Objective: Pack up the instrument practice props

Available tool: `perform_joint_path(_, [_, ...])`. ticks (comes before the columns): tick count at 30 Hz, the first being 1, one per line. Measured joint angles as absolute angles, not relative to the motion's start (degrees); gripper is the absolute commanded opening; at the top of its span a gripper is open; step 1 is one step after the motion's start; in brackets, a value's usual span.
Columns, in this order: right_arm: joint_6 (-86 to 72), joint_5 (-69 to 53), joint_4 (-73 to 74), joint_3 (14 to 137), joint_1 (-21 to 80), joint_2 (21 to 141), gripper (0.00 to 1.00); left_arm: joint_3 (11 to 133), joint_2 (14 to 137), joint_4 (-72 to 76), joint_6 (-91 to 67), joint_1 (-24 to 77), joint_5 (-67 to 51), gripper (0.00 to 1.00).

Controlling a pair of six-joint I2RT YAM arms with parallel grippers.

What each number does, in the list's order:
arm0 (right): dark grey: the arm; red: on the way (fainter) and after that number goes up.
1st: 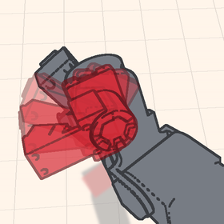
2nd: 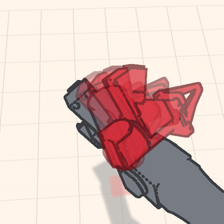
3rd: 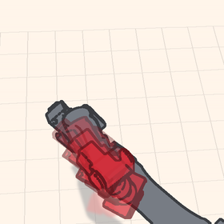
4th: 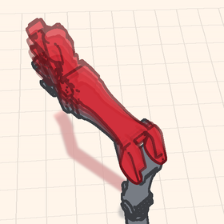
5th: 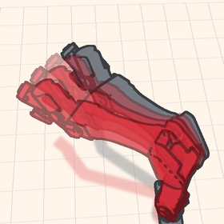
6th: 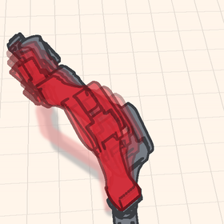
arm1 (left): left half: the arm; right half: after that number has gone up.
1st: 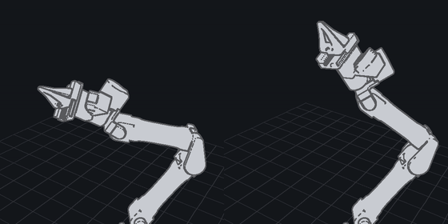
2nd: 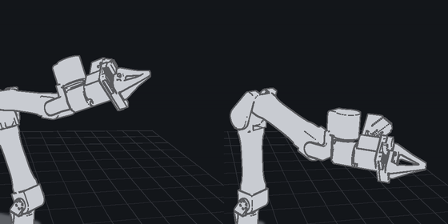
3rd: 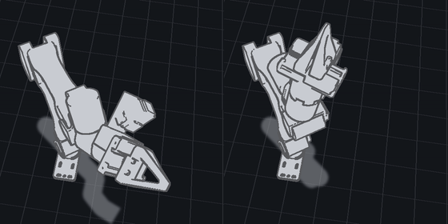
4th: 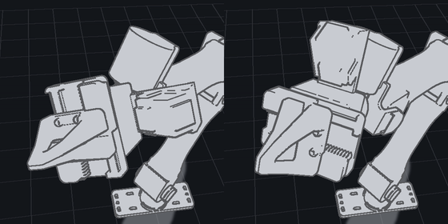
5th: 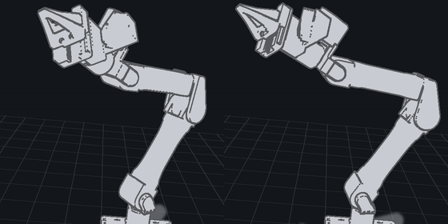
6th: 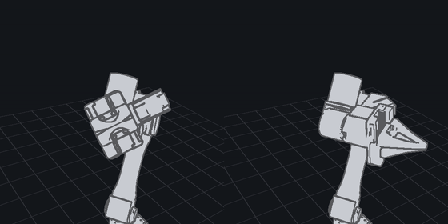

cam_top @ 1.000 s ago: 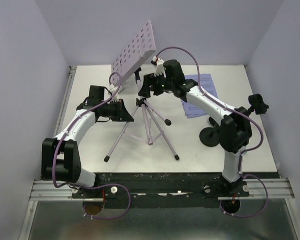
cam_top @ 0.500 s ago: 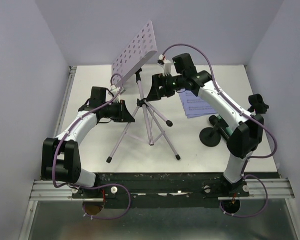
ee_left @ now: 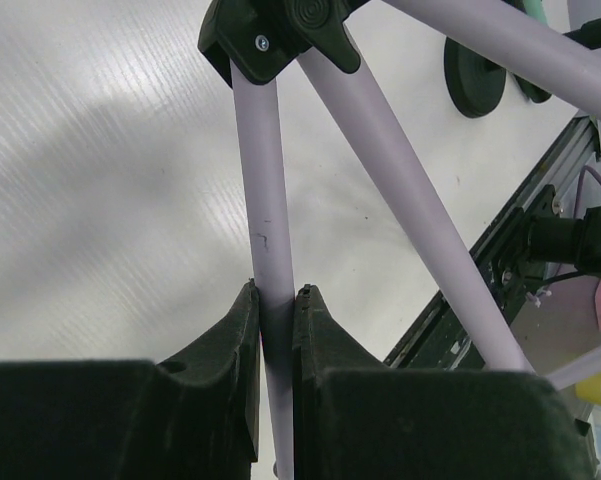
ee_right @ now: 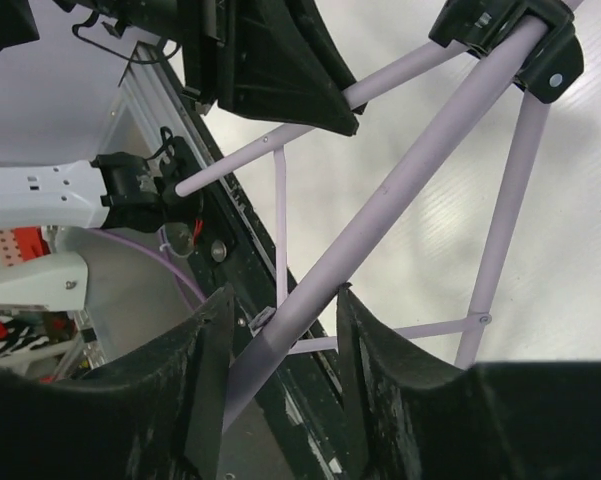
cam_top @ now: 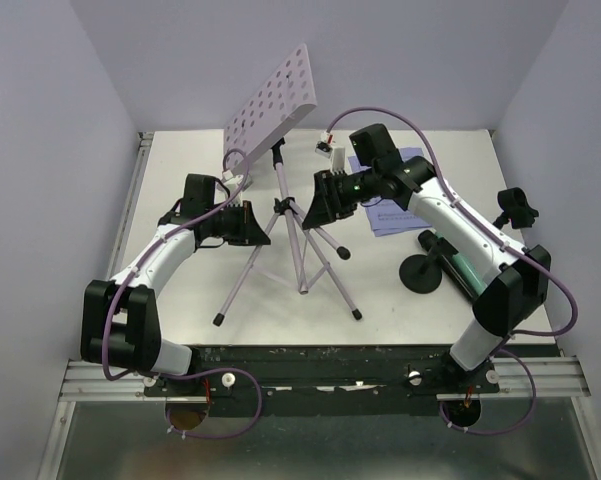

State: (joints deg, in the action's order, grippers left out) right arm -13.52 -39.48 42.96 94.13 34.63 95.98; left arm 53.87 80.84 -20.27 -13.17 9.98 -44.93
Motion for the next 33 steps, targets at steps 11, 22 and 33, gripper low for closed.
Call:
perform_joint_path(11, [-18.6, -38.3, 44.5, 94.1, 33.6, 97.9, 0.13, 53.1, 80.9, -19.6, -15.9, 10.0, -43.5, 0.00])
perform_joint_path(22, [-19.1, -37.5, 45.4, 96.1, 35.6, 102.8, 0.10, 50.8, 82.6, -16.0, -19.9, 11.8, -39.7, 0.00])
perform_joint_path(33, [-19.5, -36.9, 46.1, 99.2, 37.1, 108.2, 0.01, 50.4, 85.5, -14.5, -21.5, 12.8, -37.4, 0.00])
